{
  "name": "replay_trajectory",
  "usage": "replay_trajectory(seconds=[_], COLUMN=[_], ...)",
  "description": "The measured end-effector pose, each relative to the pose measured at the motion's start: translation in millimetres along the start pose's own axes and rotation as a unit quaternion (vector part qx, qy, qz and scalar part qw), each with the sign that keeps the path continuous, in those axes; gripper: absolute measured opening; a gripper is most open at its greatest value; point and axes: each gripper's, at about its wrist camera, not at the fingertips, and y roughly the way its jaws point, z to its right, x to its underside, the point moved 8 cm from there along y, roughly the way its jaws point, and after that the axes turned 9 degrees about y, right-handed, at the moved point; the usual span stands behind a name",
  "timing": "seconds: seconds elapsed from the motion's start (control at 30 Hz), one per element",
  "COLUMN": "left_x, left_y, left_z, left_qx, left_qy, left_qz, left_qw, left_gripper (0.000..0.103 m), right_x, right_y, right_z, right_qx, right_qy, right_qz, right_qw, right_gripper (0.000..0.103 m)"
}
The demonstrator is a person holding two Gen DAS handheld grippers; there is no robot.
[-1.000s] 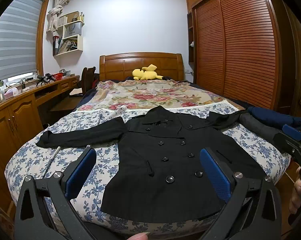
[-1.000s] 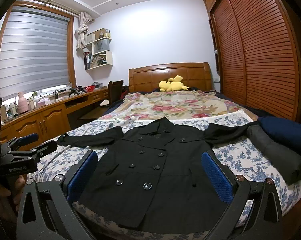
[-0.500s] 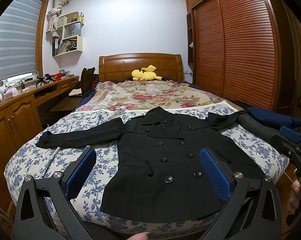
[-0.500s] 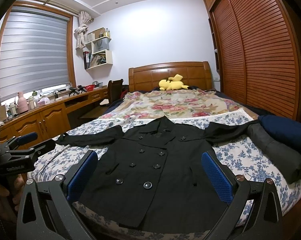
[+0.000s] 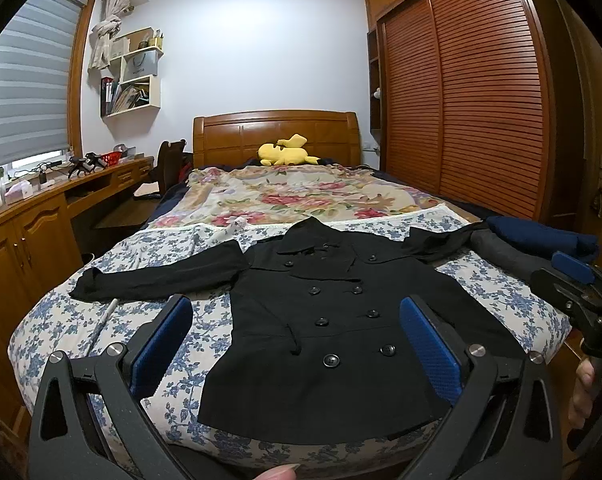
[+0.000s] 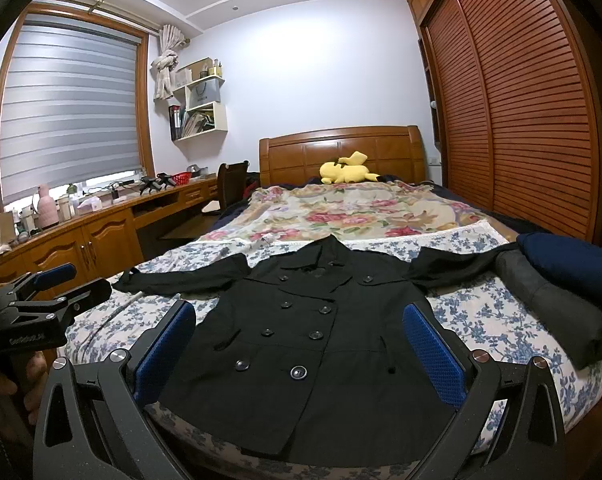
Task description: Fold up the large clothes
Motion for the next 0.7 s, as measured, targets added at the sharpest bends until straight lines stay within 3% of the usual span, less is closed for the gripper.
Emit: replay_trajectory(seconds=[0.7], left_x=[-0.5], left_y=[-1.0], left_z=[2.4], left_qx=[0.001], left_qy=[0.003], left_qz=[0.001], left_qw=[1.0000], left_gripper=[0.103], right_x=[-0.7], right_y=[0.6], right_z=[0.5], right_qx=[-0.002], right_qy=[0.001], right_qz=[0.003], right_qw=[1.000], right_gripper=[0.103])
